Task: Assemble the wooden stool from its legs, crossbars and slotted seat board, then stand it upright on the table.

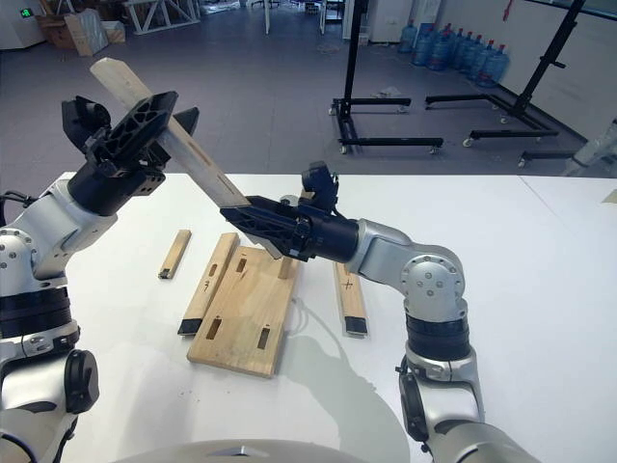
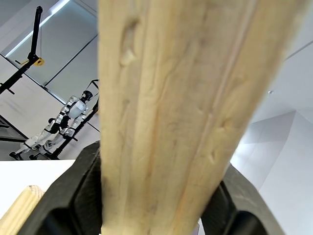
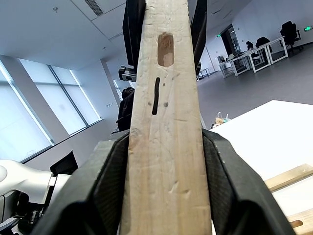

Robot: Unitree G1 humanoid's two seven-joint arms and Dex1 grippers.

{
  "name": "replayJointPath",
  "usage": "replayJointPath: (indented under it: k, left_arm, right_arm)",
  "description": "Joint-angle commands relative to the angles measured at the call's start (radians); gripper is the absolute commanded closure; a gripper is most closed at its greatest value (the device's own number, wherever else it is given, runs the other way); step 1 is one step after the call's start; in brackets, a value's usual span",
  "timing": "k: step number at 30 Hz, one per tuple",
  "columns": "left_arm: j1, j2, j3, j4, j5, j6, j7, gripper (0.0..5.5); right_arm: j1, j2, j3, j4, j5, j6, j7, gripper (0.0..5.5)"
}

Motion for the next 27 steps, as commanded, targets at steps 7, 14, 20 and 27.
replayJointPath:
  k: [7,14,20,27]
  left_arm:
    - [-0.004,0.023,0.014,0.054,0.122,-0.019,-0.048,3.48]
    - [0.005,0.047,0.028,0.072,0.255,-0.029,-0.132,3.48]
    - [-0.02,0.17,0.188,0.113,0.287,-0.071,-0.151,3.48]
    - [0.002,0.174,0.296,0.055,0.337,-0.181,0.001,3.48]
  right_arm:
    - [0.032,-0.038,0.007,-0.031,-0.019,-0.029,0.041,2.51]
    - [0.117,-0.217,-0.095,-0.091,0.005,-0.017,0.15,1.29]
    - [0.332,-0.557,-0.148,-0.294,-0.146,-0.091,0.448,0.15]
    - [0.215,-0.434,0.446,-0.256,-0.823,-0.427,0.342,0.1]
